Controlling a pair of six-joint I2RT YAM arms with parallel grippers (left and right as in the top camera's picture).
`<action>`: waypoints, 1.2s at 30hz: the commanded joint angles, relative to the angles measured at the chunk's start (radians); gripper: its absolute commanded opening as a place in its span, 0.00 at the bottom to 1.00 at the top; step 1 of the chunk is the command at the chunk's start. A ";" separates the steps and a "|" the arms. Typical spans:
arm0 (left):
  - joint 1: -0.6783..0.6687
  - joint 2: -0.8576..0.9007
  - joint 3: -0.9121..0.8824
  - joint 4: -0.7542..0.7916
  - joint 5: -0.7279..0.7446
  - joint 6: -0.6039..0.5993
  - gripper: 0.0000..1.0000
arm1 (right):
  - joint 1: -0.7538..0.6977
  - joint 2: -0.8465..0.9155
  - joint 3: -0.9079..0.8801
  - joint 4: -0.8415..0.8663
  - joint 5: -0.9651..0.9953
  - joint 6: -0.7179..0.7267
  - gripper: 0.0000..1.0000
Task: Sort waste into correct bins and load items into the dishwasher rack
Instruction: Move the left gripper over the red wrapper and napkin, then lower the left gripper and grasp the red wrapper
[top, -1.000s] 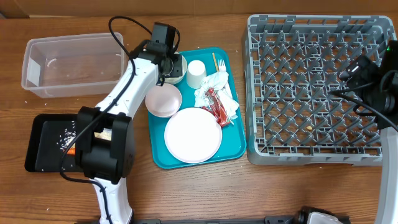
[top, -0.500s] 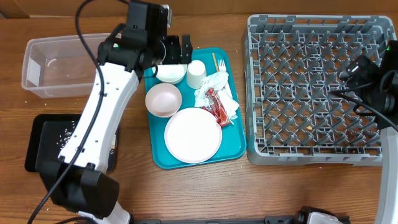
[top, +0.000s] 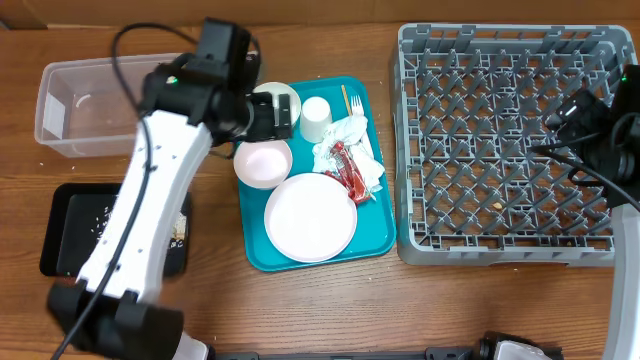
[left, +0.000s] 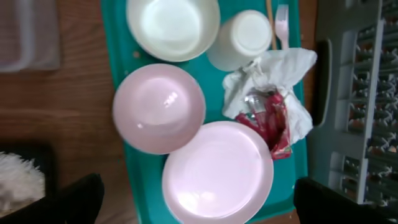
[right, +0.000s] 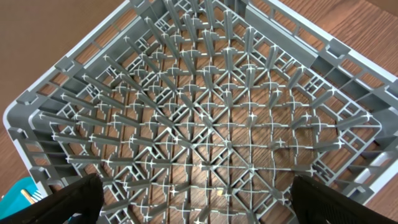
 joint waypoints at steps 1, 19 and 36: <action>0.033 -0.058 -0.001 -0.058 -0.095 -0.023 1.00 | -0.002 0.000 0.005 0.006 -0.002 0.001 1.00; -0.200 0.056 -0.094 0.203 0.110 -0.274 1.00 | -0.002 0.000 0.005 0.006 -0.002 0.001 1.00; -0.355 0.406 -0.097 0.397 -0.102 -0.615 0.91 | -0.002 0.000 0.005 0.006 -0.002 0.001 1.00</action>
